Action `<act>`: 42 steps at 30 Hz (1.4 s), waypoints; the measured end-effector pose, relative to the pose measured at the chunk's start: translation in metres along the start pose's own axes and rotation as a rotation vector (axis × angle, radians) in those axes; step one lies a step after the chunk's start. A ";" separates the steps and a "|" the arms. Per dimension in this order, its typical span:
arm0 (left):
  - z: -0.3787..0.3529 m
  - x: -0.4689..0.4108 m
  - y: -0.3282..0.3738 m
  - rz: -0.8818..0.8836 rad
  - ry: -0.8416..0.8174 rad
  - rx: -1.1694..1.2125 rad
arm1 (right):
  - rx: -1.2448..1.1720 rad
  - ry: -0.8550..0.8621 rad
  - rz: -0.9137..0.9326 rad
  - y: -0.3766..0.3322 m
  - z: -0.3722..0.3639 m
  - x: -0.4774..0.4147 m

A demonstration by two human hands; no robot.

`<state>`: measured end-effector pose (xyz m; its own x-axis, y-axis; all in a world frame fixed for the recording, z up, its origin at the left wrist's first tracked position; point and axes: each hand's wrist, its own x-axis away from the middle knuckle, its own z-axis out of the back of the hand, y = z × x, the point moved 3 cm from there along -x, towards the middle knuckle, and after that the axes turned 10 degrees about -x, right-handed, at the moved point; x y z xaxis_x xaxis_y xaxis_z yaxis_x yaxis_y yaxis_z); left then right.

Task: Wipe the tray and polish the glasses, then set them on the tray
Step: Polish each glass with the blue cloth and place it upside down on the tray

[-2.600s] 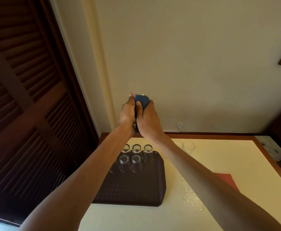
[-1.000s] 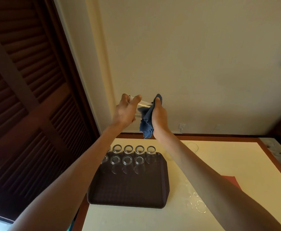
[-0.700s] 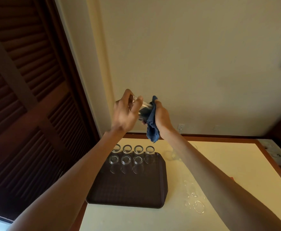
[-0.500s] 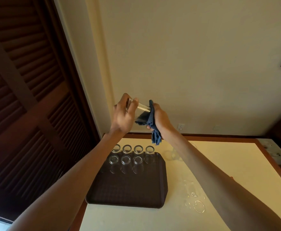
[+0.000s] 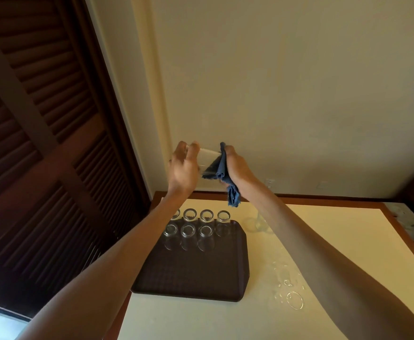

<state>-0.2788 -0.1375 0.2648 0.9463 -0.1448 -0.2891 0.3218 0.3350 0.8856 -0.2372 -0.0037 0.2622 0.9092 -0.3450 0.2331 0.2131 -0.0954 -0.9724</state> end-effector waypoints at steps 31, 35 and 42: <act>-0.014 -0.002 -0.026 0.625 -0.228 0.230 | 0.135 0.144 0.425 0.036 0.006 -0.013; -0.013 0.001 -0.033 0.600 -0.190 0.263 | -0.025 -0.051 0.308 0.048 0.013 -0.017; 0.008 0.001 -0.045 0.419 -0.126 0.218 | -0.474 -0.035 -0.201 0.074 0.034 -0.013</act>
<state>-0.2928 -0.1605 0.2280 0.9776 -0.1549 0.1424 -0.1125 0.1874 0.9758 -0.2207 0.0250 0.1869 0.8801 -0.2456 0.4065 0.2068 -0.5723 -0.7935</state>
